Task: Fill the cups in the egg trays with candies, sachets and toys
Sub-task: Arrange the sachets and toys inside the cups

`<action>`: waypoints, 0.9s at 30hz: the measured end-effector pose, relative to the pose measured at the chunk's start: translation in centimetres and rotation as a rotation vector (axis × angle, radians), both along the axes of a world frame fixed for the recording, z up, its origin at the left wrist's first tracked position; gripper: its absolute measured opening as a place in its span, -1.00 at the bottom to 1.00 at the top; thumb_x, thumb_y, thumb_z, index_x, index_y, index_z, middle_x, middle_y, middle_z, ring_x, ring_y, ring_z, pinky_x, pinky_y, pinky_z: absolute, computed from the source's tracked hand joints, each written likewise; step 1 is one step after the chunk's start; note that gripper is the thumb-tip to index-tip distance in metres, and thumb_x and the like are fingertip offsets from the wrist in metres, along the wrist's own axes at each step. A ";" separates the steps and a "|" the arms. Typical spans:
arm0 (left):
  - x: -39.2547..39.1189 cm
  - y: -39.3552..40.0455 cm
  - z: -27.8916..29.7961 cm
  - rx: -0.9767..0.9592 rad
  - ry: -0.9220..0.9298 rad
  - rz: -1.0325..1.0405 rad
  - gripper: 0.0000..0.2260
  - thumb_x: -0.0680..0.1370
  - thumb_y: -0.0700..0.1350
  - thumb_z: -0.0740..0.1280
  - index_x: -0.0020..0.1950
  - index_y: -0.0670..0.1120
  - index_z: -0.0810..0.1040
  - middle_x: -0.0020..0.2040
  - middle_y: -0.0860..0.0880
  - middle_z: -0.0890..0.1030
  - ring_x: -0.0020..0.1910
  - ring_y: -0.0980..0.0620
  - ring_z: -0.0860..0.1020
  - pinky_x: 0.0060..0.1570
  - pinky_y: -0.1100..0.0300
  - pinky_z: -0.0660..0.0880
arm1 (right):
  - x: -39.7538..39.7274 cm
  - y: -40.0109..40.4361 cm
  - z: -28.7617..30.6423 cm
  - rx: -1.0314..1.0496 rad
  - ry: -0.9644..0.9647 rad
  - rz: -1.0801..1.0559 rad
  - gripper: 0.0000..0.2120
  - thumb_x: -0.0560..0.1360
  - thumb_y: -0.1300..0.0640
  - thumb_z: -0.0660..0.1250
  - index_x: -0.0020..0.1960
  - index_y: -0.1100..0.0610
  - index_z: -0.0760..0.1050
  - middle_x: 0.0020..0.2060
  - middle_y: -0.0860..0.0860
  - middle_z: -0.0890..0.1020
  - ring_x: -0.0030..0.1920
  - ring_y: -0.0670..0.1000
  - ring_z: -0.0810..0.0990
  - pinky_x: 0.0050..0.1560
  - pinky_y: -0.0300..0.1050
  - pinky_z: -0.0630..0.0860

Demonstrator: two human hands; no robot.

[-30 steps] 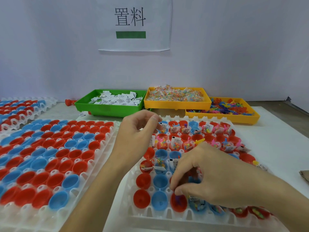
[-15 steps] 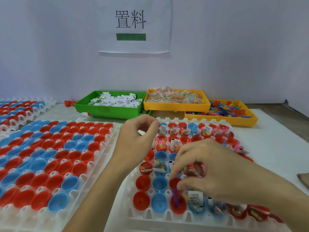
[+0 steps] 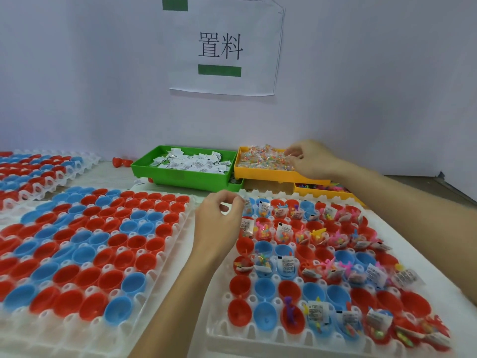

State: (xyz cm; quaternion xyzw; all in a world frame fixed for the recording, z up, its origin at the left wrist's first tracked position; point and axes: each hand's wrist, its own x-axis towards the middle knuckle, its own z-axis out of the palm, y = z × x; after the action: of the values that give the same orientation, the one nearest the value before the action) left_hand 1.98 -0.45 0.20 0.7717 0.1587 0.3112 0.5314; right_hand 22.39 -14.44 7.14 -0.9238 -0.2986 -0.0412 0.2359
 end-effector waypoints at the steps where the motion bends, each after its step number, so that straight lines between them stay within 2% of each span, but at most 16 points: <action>1: 0.0 0.0 -0.1 -0.004 -0.004 0.001 -0.84 0.57 -0.10 0.29 -0.15 0.04 0.64 -0.10 0.10 0.65 -0.03 0.14 0.56 -0.08 0.24 0.46 | 0.9 0.8 -0.2 -0.039 0.005 -0.028 -0.71 0.65 0.20 0.20 0.34 0.17 0.50 0.31 0.13 0.56 0.28 0.11 0.52 0.17 -0.09 0.45; 5: 0.1 0.0 -0.2 -0.020 -0.006 -0.007 -0.84 0.56 -0.11 0.29 -0.14 0.02 0.64 -0.09 0.06 0.66 -0.03 0.11 0.57 -0.01 0.14 0.51 | 2.9 3.7 -0.9 -0.149 0.027 -0.112 -0.66 0.63 0.24 0.20 0.38 0.27 0.46 0.34 0.20 0.52 0.33 0.20 0.48 0.30 0.02 0.47; 10: 0.4 -0.2 -0.4 -0.045 -0.001 -0.026 -0.85 0.56 -0.11 0.29 -0.13 -0.02 0.65 -0.08 0.03 0.65 -0.02 0.06 0.56 0.04 0.05 0.54 | 3.9 5.9 -1.8 -0.232 -0.005 -0.197 -0.68 0.59 0.05 0.37 0.17 0.30 0.61 0.13 0.18 0.65 0.14 0.18 0.61 0.20 0.10 0.57; 14: 0.4 -0.2 -0.3 -0.050 -0.018 -0.034 -0.84 0.56 -0.13 0.29 -0.14 -0.04 0.64 -0.09 0.04 0.64 -0.04 0.08 0.56 0.03 0.06 0.54 | 4.6 6.1 -2.4 -0.155 -0.047 -0.275 -0.84 0.55 0.20 0.41 0.05 0.29 0.65 0.05 0.18 0.68 0.06 0.16 0.64 0.12 0.11 0.62; 18: 0.3 -0.1 -0.2 -0.047 -0.023 -0.040 -0.85 0.57 -0.12 0.29 -0.12 -0.03 0.64 -0.07 0.03 0.64 -0.03 0.08 0.56 0.02 0.08 0.54 | 4.7 5.6 -2.3 -0.043 -0.089 -0.301 -0.86 0.52 0.23 0.41 -0.03 0.31 0.67 -0.03 0.20 0.70 -0.03 0.16 0.66 0.01 0.08 0.65; 21: 0.2 -0.2 -0.2 -0.050 -0.030 -0.044 -0.85 0.58 -0.12 0.29 -0.12 -0.02 0.64 -0.06 0.03 0.64 -0.03 0.09 0.55 -0.01 0.13 0.54 | 4.8 5.2 -2.3 0.046 -0.128 -0.322 -0.88 0.53 0.25 0.40 -0.02 0.28 0.67 -0.04 0.18 0.70 -0.10 0.12 0.61 -0.06 0.00 0.61; 27: 0.1 -0.2 -0.1 -0.045 -0.030 -0.041 -0.84 0.57 -0.12 0.28 -0.13 -0.02 0.64 -0.07 0.04 0.65 -0.05 0.09 0.56 -0.09 0.24 0.51 | 5.2 3.6 -1.8 0.257 -0.198 -0.354 -0.86 0.59 0.30 0.32 0.03 0.25 0.66 0.01 0.17 0.68 0.02 0.11 0.62 -0.01 -0.06 0.56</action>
State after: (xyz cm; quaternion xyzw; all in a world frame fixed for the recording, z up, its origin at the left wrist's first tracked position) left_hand 2.07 -0.65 0.07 0.7579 0.1419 0.3079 0.5574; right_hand 27.61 -10.85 5.32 -0.9156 -0.1459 -0.2101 0.3104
